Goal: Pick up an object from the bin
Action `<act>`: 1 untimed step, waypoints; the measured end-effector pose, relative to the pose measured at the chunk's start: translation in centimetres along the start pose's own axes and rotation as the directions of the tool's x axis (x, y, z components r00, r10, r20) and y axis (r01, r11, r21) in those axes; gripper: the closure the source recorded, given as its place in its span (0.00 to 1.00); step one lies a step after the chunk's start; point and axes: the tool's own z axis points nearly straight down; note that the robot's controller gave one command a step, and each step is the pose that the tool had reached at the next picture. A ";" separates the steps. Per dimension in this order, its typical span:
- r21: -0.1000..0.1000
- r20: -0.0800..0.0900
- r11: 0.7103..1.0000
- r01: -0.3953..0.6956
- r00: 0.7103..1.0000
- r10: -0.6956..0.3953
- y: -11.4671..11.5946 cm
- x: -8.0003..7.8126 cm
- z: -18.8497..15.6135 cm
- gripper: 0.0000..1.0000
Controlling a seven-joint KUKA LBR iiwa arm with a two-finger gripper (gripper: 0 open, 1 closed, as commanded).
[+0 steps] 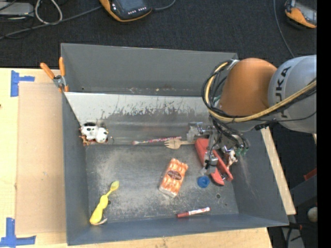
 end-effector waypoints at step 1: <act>-0.002 -0.002 1.000 0.001 1.000 -0.001 3.0 -0.7 1.8 0.00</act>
Offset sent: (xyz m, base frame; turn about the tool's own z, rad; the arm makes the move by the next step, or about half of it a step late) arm 0.0187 0.0138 -0.0336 -0.0504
